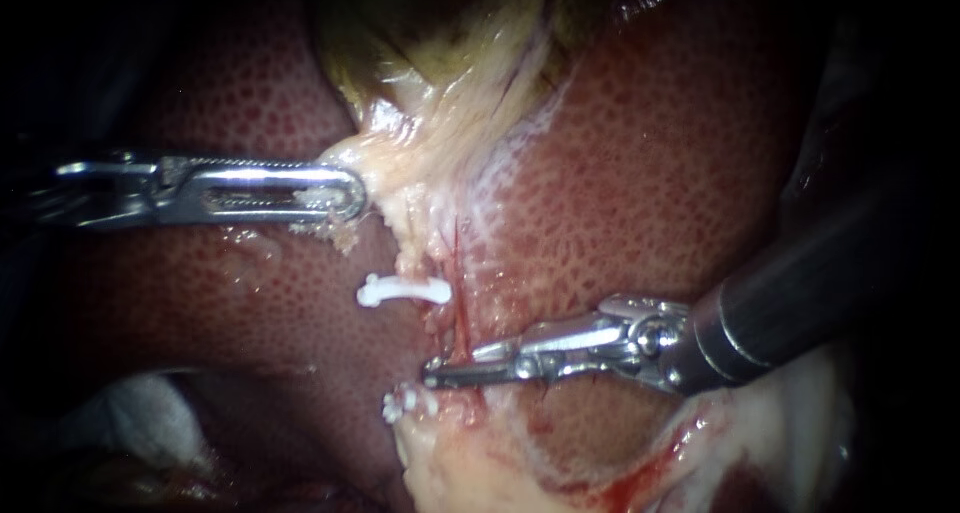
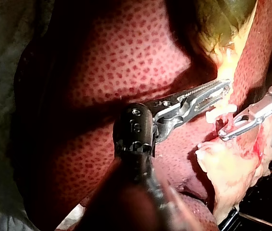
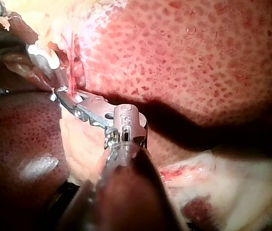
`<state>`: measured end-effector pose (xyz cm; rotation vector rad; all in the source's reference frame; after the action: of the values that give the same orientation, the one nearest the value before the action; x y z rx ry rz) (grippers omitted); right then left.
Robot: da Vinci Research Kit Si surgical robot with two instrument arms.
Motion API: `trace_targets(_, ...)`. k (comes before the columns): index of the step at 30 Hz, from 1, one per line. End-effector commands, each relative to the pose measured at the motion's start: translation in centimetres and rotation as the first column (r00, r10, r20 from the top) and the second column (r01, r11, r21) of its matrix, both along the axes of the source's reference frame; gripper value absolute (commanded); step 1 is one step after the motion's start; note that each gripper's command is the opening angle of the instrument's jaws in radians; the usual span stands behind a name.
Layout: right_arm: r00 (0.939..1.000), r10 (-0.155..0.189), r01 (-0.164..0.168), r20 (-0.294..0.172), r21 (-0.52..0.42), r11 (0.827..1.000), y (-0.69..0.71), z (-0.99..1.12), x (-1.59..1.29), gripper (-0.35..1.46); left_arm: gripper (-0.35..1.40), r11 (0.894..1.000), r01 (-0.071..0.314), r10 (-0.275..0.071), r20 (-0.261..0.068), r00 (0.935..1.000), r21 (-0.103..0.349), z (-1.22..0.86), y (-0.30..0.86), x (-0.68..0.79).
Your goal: Going back first clip right tube
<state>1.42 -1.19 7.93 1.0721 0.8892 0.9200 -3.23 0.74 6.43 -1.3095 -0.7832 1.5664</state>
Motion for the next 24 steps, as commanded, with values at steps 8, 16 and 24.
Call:
trace_targets(8, 1.0, 0.003, -0.003, 0.001, -0.002, 1.0, 0.02, 0.02, 0.01, -0.35, -0.35, 1.0, 0.0, 0.0, 0.0, 1.0, -0.001, 0.0, 0.0, 0.0)
trace_targets(16, 0.9936, -0.08, 0.044, -0.079, -0.389, 0.92, 0.1, 0.09, 0.01, 0.41, -0.35, 1.0, 0.001, -0.001, -0.001, 1.0, -0.002, 0.02, -0.01, -0.01)
trace_targets(24, 0.9987, -0.027, 0.002, -0.044, -0.484, 0.875, 0.24, 0.02, -0.04, 0.49, -0.35, 1.0, 0.001, -0.001, -0.001, 1.0, -0.002, 0.02, -0.01, -0.01)
